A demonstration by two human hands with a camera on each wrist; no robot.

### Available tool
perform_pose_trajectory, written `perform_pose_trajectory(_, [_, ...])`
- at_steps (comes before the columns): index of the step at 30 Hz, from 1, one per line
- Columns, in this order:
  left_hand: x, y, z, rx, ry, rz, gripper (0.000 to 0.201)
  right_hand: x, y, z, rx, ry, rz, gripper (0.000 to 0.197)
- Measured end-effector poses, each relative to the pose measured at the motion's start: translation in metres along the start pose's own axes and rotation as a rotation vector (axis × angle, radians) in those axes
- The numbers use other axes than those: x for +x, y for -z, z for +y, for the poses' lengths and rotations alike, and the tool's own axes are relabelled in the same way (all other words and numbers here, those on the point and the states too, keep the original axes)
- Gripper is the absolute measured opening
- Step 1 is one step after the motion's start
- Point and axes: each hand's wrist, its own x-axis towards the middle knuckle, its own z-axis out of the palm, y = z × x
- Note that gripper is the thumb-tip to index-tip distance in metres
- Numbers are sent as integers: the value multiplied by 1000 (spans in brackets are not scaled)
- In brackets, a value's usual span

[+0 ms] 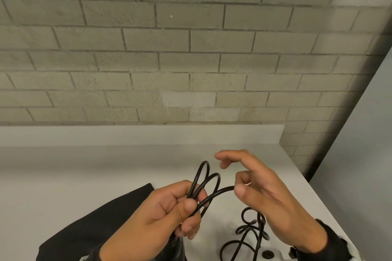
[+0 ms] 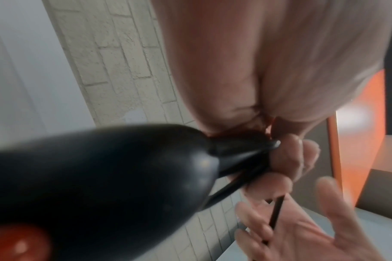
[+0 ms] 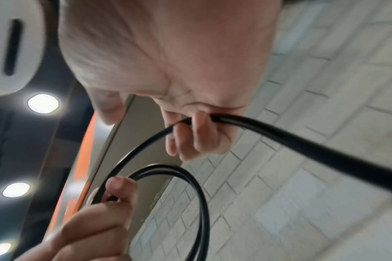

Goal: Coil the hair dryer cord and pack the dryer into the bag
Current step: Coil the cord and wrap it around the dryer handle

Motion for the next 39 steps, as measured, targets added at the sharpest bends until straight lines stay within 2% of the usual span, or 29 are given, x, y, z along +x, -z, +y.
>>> perform_pose_trajectory(3, [2,0,-1,-44,9,-10,29,3,-5,12,-165,-52,1,67])
perform_pose_trajectory(5, [2,-1,-2,-107,10,-37,27,7,-12,21,-305,-54,43,66])
perform_pose_trajectory(12, [3,0,-1,-161,9,-43,28,19,-16,31,-478,113,92,22])
perform_pose_trajectory(17, [1,2,3,-67,19,-30,33,20,-10,28,-480,149,57,20])
perform_pose_trajectory(22, [-1,0,14,17,72,-121,30,18,-5,22,-459,135,23,21])
perform_pose_trajectory(33, [5,4,23,139,124,-199,18,13,9,24,-258,-30,-111,3])
perform_pose_trajectory(37, [6,2,15,127,122,-192,19,10,12,19,-179,-27,-186,26])
perform_pose_trajectory(39, [6,0,11,87,112,-187,23,10,9,18,-218,31,-209,21])
